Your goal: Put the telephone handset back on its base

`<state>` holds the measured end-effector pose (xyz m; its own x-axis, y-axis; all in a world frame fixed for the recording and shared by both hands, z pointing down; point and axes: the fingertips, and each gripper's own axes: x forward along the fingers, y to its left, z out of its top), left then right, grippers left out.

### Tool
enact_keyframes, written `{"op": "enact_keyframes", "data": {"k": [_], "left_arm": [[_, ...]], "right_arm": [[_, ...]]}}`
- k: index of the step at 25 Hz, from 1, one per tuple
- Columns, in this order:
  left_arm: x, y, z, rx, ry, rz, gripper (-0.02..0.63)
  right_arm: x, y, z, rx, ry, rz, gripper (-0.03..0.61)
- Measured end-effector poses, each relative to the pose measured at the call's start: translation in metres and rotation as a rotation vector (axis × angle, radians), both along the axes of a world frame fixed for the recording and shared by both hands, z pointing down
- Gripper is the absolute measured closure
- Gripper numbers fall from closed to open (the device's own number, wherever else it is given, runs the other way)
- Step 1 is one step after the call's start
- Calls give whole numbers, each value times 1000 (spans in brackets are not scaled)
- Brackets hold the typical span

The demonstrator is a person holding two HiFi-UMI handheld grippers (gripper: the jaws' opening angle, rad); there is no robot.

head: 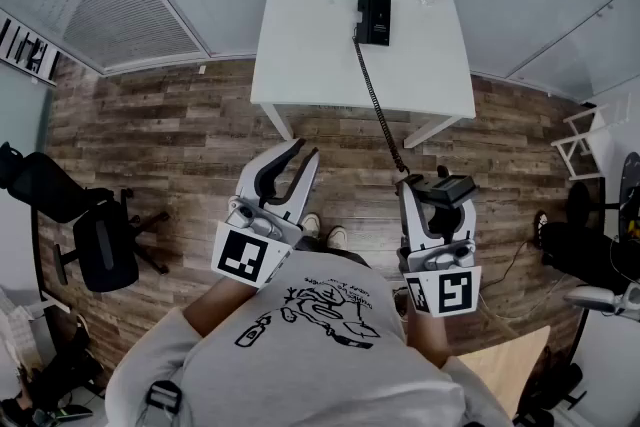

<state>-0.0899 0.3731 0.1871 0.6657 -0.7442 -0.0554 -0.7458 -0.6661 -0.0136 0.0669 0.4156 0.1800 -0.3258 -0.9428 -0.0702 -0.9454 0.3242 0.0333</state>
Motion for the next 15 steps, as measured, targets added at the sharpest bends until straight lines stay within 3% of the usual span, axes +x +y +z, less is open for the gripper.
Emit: {"op": "enact_keyframes", "data": {"k": [15], "left_arm": [[-43,-13,3,-11,28,4,549]], "right_arm": [[-44,-17,-1,-10,10,-9,370]]}}
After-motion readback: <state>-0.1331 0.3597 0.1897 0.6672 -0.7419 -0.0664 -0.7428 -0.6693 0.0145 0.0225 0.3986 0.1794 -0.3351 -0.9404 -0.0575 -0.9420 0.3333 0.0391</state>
